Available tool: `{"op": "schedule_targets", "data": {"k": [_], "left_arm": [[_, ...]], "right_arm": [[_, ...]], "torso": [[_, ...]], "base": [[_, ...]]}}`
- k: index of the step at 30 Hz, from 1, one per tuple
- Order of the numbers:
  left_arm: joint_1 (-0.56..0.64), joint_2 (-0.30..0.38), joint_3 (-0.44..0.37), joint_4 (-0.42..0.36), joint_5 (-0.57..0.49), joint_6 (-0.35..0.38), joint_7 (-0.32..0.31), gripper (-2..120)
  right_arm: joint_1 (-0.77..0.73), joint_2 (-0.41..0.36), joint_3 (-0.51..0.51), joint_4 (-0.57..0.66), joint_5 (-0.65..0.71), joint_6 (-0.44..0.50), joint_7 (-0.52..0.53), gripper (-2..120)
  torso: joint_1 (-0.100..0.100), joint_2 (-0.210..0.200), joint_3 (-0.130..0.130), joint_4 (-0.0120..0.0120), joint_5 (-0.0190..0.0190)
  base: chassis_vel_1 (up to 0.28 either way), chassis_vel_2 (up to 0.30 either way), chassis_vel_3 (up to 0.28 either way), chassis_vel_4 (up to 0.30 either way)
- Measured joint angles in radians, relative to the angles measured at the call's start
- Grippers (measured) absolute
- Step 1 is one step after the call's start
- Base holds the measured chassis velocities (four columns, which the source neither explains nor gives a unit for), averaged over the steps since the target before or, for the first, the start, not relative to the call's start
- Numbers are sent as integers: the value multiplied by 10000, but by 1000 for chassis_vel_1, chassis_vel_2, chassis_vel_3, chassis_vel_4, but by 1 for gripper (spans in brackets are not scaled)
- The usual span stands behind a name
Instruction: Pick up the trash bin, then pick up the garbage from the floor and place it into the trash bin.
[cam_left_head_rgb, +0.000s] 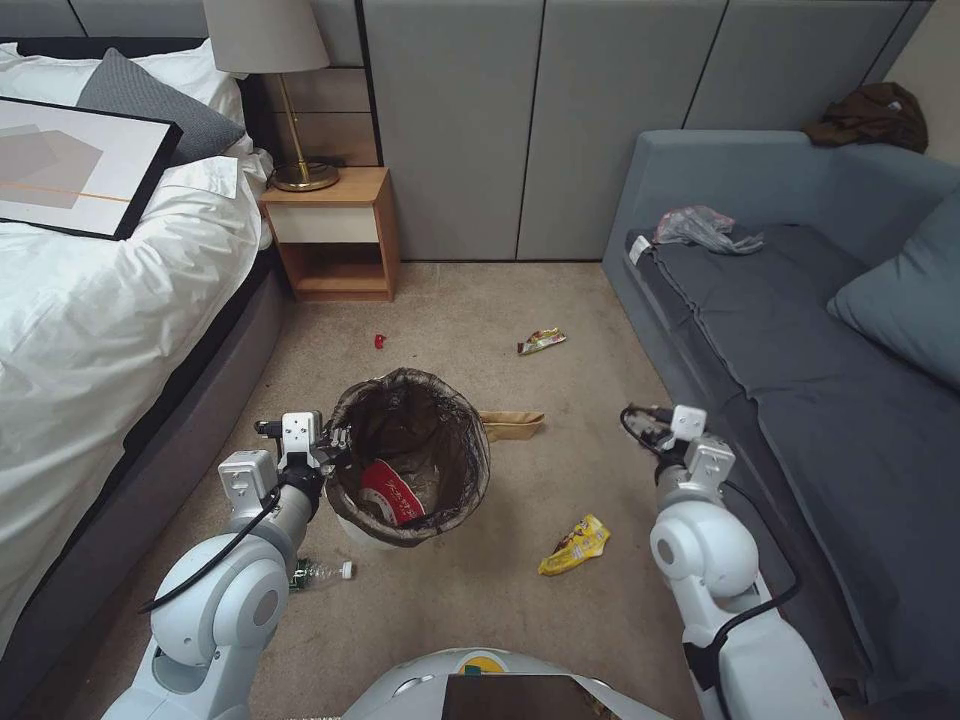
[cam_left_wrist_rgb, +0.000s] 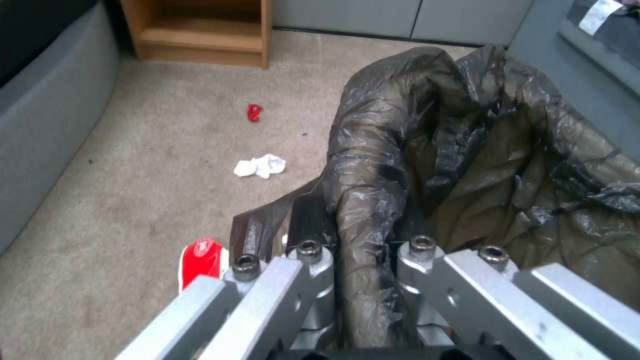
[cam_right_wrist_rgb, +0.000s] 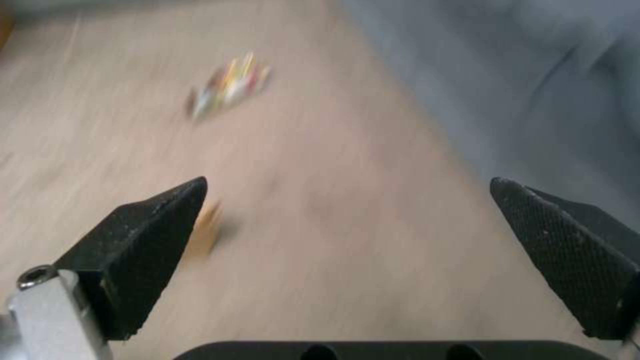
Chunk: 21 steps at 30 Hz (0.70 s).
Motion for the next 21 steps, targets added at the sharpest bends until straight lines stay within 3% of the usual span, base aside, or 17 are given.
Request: {"op": "schedule_targets", "data": {"k": [2,6,16,21], "left_arm": [[1,1,-5,2,-6,0,-19,6],[-11,1,-3,3,-23,-1,-39,6],[-23,9,-3,86,-26,-1,-45,6],[-14,6,46,129,-20,-3,-24,6]], "right_arm": [[204,-103,70,-400,913,-592,37,100],[387,-113,-72,-1195,2144,-725,413,100],[446,386,-643,-2909,2949,-657,821,100],[642,908,-634,-3651,4069,-353,1443,100]], "torso": [[-1,0,0,1,-3],[0,0,1,2,-1],[2,0,1,0,-1],[2,0,2,1,-1]], "base": [[32,-30,-19,12],[0,0,0,0],[0,0,0,0],[0,0,0,0]]}}
